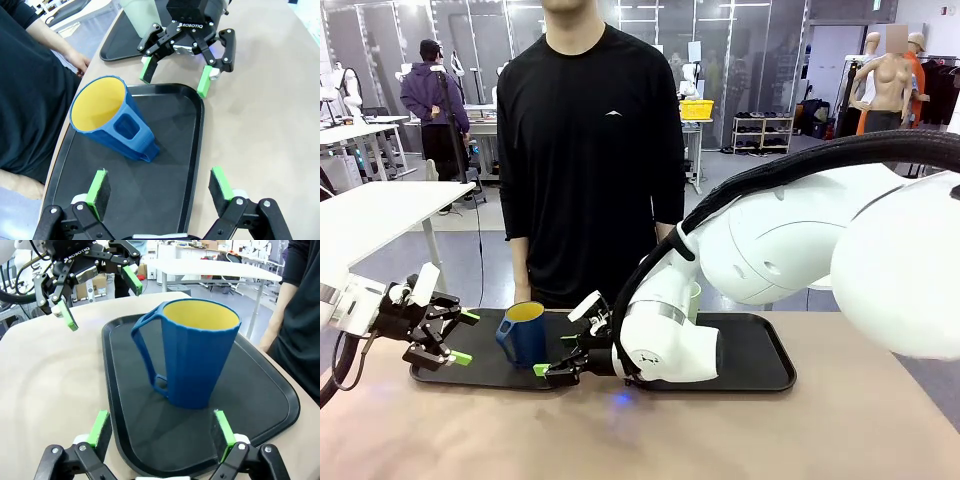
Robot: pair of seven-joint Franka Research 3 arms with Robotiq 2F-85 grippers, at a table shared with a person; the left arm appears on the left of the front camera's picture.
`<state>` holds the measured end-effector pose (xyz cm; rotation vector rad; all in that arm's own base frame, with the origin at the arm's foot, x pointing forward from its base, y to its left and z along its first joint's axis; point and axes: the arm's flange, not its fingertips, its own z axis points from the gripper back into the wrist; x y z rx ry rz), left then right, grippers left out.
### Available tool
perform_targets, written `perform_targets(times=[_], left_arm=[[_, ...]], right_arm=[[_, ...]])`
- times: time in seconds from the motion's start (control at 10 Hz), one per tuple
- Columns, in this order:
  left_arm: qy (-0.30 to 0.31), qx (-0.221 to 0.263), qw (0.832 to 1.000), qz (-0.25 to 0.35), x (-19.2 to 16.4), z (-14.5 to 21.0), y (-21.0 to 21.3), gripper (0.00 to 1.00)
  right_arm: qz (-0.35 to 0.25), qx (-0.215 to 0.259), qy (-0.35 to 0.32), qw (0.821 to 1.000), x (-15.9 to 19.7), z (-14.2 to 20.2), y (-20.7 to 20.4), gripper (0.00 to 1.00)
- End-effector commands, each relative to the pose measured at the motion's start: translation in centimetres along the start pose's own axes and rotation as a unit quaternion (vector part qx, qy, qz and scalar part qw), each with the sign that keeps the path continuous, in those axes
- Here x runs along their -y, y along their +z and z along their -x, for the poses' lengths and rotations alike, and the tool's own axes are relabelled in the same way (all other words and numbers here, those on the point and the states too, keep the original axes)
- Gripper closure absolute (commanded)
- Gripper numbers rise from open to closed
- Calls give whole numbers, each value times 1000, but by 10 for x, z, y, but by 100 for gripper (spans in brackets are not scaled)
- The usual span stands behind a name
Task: Sort and store the cups by type.
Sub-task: Pick up the Handle plastic cup and place it into the empty Flat Tray.
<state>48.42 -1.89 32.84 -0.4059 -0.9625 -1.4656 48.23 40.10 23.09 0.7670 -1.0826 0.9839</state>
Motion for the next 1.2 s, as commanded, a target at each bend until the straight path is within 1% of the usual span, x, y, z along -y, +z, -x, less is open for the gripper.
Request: perform_targets(times=[0.0, 0.1, 1.1], left_arm=[[-1, 8, 1000, 2, 0, 0, 1, 0], [-1, 8, 1000, 2, 0, 0, 1, 0], [-1, 8, 1000, 2, 0, 0, 1, 0]], right_arm=[[1, -19, 23, 1000, -1, -2, 4, 0], [0, 0, 0, 1000, 0, 0, 0, 0], [0, 0, 0, 1000, 0, 0, 0, 0]])
